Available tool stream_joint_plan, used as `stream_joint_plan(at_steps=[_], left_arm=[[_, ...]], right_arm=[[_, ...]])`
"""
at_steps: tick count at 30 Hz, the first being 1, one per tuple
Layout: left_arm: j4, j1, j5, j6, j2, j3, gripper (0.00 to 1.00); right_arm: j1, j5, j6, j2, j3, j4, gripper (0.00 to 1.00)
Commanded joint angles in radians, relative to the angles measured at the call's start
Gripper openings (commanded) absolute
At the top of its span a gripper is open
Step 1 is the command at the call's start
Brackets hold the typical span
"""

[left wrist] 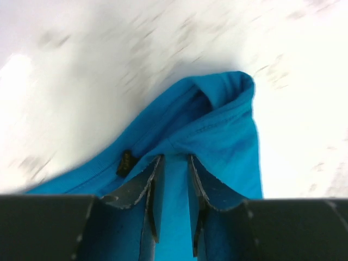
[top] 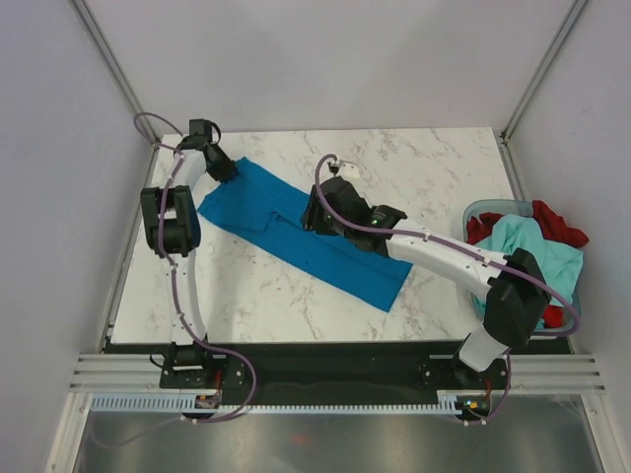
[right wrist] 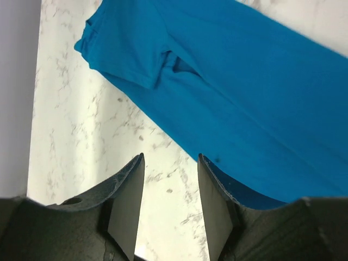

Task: Fold and stack the t-shirts
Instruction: Fold the tshirt

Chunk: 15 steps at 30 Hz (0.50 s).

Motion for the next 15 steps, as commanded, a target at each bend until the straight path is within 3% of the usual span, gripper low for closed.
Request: stream_joint_plan(at_steps=[1,4,7,15], left_arm=[[0.038,-0.014,0.145,0.009,0.098,0.242,0.31],[0.052,-0.028,0.201,0.031,0.079,0.302,0.32],[0.055,-0.086,0.222,0.081,-0.027,0.247,0.33],[0.081,-0.235,0.152,0.083,-0.364,-0.144,0.33]], right_arm=[[-0.017,0.073,-0.06,-0.022,-0.016,-0.011,0.52],[-0.022,0.079,-0.095,-0.019,0.019,-0.052,0.53],[-0.022,0.089,-0.098,-0.045,0.018,-0.065,0.55],[-0.034,0.111,-0.092,-0.21,-0.103,-0.076,0.63]])
